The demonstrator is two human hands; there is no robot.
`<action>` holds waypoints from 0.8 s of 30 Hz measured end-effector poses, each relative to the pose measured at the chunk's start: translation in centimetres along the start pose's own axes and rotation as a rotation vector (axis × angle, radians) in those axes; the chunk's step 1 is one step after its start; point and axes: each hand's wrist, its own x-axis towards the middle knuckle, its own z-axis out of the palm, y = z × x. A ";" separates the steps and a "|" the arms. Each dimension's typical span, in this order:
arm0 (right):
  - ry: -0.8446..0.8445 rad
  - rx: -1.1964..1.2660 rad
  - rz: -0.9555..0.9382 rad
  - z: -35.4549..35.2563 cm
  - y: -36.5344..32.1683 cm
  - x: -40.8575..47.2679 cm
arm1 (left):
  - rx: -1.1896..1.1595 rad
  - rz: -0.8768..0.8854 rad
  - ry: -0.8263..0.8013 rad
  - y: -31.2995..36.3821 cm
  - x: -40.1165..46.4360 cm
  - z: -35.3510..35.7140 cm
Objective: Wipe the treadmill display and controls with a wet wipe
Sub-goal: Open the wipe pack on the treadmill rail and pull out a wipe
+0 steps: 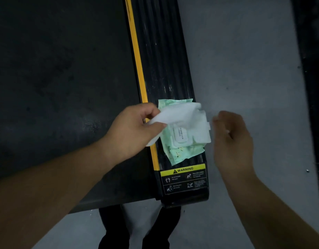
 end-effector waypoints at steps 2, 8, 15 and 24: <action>-0.090 -0.192 -0.034 1.0 1.8 0.4 | -0.035 -0.029 0.028 -0.2 -0.3 -0.7; -0.297 -0.839 -0.532 5.3 4.6 -1.9 | -0.192 -0.135 0.076 -0.3 -0.9 -1.6; -0.349 -1.281 -0.586 6.4 3.9 -2.5 | -0.303 -0.211 0.071 0.8 -1.4 -0.9; -0.400 -1.065 -0.506 6.4 4.4 -3.2 | -0.406 -0.265 0.055 2.1 -2.1 -0.6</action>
